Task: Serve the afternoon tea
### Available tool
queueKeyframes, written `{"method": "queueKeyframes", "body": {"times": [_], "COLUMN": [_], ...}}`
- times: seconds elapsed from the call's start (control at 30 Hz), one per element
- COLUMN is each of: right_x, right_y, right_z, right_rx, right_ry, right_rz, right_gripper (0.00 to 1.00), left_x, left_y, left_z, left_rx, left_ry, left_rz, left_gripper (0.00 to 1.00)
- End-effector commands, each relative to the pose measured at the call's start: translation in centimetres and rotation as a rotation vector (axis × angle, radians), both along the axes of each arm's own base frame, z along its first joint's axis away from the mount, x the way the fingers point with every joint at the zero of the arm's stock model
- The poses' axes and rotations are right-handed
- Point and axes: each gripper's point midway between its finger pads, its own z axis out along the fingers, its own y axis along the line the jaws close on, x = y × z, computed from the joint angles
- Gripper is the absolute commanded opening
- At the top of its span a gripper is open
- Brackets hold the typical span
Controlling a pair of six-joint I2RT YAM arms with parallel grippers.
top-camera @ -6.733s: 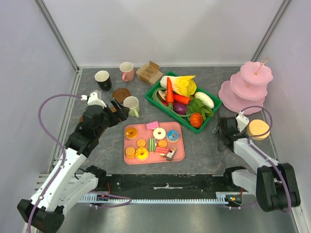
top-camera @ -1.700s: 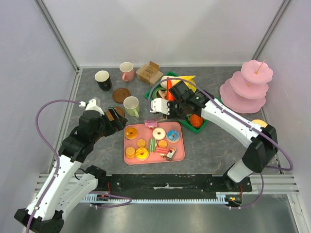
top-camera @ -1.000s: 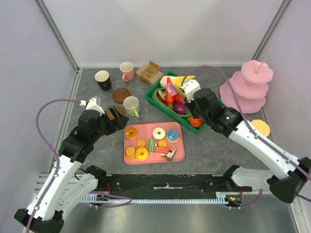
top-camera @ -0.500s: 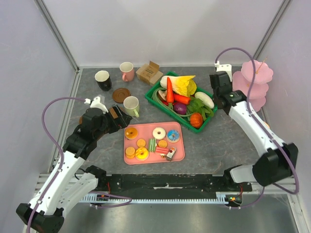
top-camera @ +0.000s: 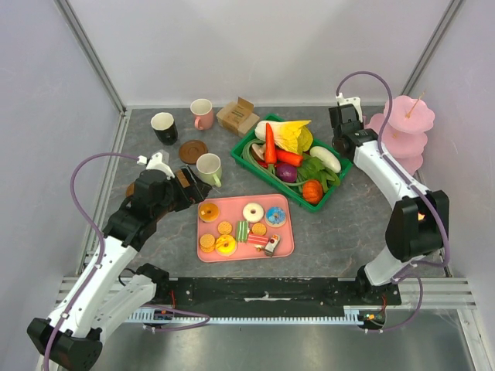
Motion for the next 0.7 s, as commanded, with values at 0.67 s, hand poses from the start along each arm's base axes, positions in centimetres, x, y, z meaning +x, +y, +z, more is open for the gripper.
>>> {"method": "queueKeyframes", "body": {"times": [0.67], "right_x": [1.1], "right_y": [-1.6], "right_z": [-2.4], "right_rx": [-0.012], "right_ry": [0.067], "right_rz": [-0.089], "right_gripper": [0.27], "left_x": [0.3], "left_y": [-0.3], "left_z": [0.5], "left_rx": [-0.023], "left_ry": [-0.031], "left_rz": [-0.011], "left_gripper": [0.97]}}
